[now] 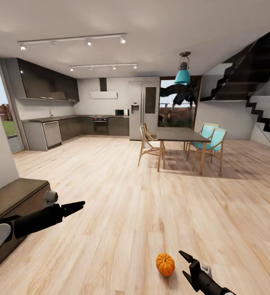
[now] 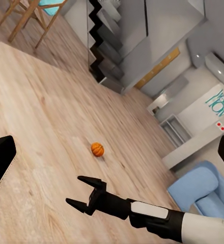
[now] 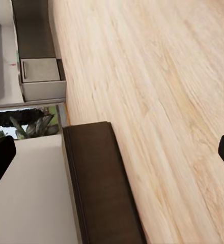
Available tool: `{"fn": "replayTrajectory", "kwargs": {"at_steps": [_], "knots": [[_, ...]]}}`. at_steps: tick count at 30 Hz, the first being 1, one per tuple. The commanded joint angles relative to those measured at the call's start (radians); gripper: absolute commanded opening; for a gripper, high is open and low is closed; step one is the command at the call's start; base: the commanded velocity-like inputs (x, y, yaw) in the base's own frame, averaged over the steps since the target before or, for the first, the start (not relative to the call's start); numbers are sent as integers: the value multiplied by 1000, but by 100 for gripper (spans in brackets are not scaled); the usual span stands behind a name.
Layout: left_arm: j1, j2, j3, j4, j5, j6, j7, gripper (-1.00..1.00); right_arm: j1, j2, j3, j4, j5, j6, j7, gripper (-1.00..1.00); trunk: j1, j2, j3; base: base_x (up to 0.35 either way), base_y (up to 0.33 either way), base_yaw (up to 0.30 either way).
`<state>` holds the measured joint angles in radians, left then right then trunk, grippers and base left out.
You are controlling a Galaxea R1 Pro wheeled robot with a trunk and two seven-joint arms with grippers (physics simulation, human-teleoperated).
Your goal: Place each of the two pumpkins and all three candles from the living room inside a cabinet in the living room (use any cabinet), then make sure every cabinet is closed, and position the cauldron so it is next to a table in the living room.
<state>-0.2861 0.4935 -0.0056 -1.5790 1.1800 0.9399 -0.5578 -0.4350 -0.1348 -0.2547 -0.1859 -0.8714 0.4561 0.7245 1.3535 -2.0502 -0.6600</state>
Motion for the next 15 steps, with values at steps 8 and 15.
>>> {"fn": "replayTrajectory", "kwargs": {"at_steps": [8,15], "knots": [[-1,0,-1,1,2,3,-1,100,-1,1,-2,0,-5,7,-8,100,0,0,-1,256,208,0],[-1,0,-1,1,1,3,-1,100,-1,5,-3,0,-8,7,-6,100,0,0,-1,281,203,0]]}}
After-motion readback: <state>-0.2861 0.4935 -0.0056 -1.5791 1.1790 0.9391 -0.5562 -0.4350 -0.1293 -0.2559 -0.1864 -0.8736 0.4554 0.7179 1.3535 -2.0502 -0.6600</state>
